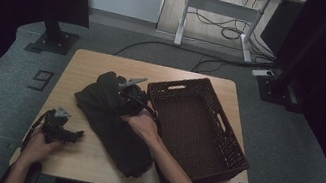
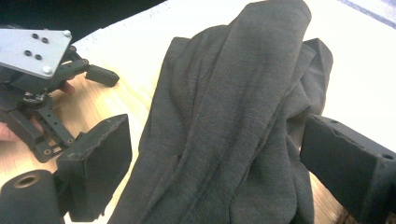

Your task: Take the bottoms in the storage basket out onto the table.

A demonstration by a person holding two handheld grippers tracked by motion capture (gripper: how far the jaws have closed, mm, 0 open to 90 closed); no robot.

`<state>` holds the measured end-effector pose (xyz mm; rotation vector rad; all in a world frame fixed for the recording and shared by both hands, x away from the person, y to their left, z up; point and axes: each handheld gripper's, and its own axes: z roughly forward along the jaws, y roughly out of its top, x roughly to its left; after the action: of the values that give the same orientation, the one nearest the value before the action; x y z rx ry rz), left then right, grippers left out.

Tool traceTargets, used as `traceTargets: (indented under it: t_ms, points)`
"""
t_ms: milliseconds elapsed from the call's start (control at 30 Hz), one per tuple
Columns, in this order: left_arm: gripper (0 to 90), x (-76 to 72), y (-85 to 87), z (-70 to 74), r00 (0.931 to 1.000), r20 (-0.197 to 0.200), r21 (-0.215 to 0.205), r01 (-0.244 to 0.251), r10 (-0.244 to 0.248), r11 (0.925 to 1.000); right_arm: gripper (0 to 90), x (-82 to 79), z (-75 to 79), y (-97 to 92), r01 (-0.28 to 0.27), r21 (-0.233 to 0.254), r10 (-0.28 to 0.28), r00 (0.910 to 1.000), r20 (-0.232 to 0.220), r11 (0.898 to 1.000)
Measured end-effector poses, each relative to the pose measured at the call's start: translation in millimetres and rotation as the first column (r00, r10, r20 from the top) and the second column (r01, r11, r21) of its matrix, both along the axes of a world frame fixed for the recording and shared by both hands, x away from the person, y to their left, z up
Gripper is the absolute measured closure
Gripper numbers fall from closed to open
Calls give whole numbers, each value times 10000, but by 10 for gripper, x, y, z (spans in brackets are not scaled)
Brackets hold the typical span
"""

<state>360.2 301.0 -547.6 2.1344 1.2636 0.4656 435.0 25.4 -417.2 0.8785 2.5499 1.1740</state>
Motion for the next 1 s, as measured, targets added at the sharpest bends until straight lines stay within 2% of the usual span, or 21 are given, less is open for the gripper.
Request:
traceTargets:
  t_ms: [67, 533, 767, 900, 1000]
  points:
    - [0, 0, 0, 0, 10000, -3, 4, 2, -2, 10000, 130, -23, 35, -45, -11, 26, 11, 10000, 98, 10000]
    - [0, 0, 0, 0, 10000, 1, 6, 4, -4, 10000, 186, -117, 125, -327, 340, 380, -354, 9987, 366, 9987]
    - [0, 0, 0, 0, 10000, 1, 5, 4, -4, 10000, 195, -148, 136, -509, 531, 263, -540, 9978, 372, 9982]
    - [0, 0, 0, 0, 10000, 1, 5, 3, -3, 10000, 194, -148, 104, -631, 725, 242, -729, 9972, 185, 9971]
    - [0, 0, 0, 0, 10000, 0, 3, 2, -2, 10000, 252, -154, 77, -718, 874, 271, -877, 9961, 113, 9958]
